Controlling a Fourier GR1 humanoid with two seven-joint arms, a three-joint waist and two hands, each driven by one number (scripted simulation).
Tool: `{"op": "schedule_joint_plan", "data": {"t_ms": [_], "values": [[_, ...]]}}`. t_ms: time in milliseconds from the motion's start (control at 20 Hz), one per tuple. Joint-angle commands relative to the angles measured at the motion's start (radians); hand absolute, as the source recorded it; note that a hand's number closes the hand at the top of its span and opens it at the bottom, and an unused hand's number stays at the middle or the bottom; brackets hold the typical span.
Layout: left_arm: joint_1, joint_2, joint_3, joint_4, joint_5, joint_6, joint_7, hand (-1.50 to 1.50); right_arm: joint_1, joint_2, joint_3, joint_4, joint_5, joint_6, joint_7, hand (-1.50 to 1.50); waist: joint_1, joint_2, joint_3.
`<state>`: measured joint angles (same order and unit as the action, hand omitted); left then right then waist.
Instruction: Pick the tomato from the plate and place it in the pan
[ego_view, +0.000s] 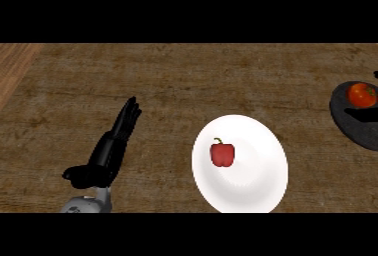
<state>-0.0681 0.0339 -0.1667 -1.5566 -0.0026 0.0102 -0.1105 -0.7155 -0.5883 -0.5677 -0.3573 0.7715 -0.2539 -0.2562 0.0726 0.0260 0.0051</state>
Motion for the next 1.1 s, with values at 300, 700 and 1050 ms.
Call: {"op": "schedule_joint_plan", "data": {"t_ms": [300,700,1050], "values": [[-0.023,0.0,0.019,0.0,0.002,0.013,0.021,0.0,-0.083,-0.013,-0.139,0.082,-0.155,0.053,-0.205,-1.5,-0.016,0.0,0.002],[-0.019,-0.032,-0.012,0.024,-0.03,0.043,0.012,0.0,-0.02,-0.11,-0.273,0.143,-0.312,0.243,-0.315,-1.5,-0.044,-0.007,0.0],[0.042,0.008,0.027,0.014,-0.011,0.013,-0.033,0.0,0.088,-0.216,-0.308,0.182,-0.391,0.603,-0.387,-1.5,-0.057,-0.017,-0.001]]}}
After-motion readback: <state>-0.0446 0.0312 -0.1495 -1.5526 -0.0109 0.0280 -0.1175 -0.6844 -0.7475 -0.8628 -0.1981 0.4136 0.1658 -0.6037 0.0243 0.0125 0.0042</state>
